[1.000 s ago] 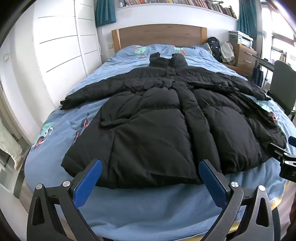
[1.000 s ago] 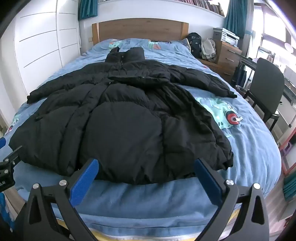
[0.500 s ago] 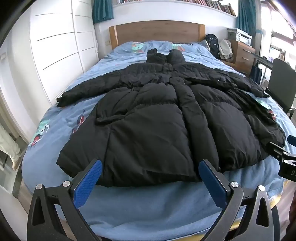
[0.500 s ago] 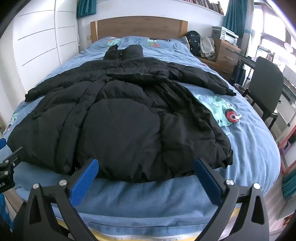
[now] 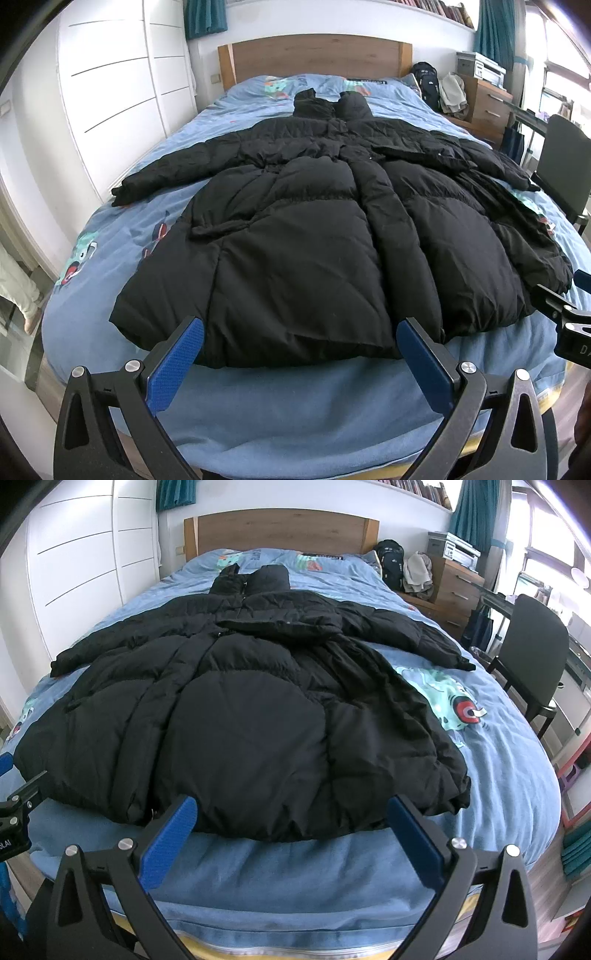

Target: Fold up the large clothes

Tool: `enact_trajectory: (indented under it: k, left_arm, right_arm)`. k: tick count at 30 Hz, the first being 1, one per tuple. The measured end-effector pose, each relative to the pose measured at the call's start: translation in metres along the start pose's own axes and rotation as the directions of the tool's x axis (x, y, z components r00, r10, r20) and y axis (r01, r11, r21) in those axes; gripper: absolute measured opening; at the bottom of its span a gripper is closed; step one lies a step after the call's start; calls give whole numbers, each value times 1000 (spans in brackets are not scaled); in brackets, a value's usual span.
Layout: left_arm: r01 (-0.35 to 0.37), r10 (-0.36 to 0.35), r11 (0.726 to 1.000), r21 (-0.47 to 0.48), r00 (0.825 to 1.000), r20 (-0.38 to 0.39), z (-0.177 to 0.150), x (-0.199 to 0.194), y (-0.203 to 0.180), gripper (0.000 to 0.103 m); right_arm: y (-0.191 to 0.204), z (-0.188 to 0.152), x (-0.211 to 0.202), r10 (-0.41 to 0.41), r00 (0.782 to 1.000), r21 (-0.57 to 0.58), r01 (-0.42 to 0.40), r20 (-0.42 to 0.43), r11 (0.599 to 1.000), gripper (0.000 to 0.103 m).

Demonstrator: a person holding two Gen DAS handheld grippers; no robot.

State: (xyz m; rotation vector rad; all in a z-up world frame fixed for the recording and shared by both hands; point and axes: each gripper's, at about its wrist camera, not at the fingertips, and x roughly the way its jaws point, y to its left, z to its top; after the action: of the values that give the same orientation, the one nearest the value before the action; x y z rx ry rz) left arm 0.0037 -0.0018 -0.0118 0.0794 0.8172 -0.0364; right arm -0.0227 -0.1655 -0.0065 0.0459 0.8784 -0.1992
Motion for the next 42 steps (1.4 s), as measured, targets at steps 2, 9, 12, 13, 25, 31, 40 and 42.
enact_trajectory:
  k: [2,9,12,13,25,31,40,42]
  left_arm:
    - [-1,1,1000,1,1000,-1,0,0,0,102]
    - [2,-2,1000,4,1000,-10,-1,3,-2,102]
    - [6,-6,1000,4,1000,-13,-1,4,-3,102]
    - [7,-7,1000,4,1000,-11,-1,4,-3,102]
    - [8,-8,1000,4,1000,-5,0,2,-2,102]
    - [21,-21,1000,12,1000,3,-1,1,-3,102]
    - [17,-17,1000,14,1000,-5,0,4,-2,102]
    - [16,-16,1000,13,1000,-6,-1,4,-2,102]
  right_arm:
    - [0,0,0,0,1000,0,0,-1,1000,103]
    - [0,-1,0,1,1000,1,-1,0,1000,103]
    - [0,-1,1,1,1000,1,-1,-1,1000,103]
    - [0,-1,1,0,1000,1,0,-1,1000,103]
    - [-1,-2,2,0,1000,3,0,1,1000,103]
    - [-2,-1,0,-3,1000,3,3,2,1000,103]
    - [-3,0,-1,-2,1000,4,2,3,1000,103]
    - [-2,0,-1,-3,1000,3,3,4,1000,103]
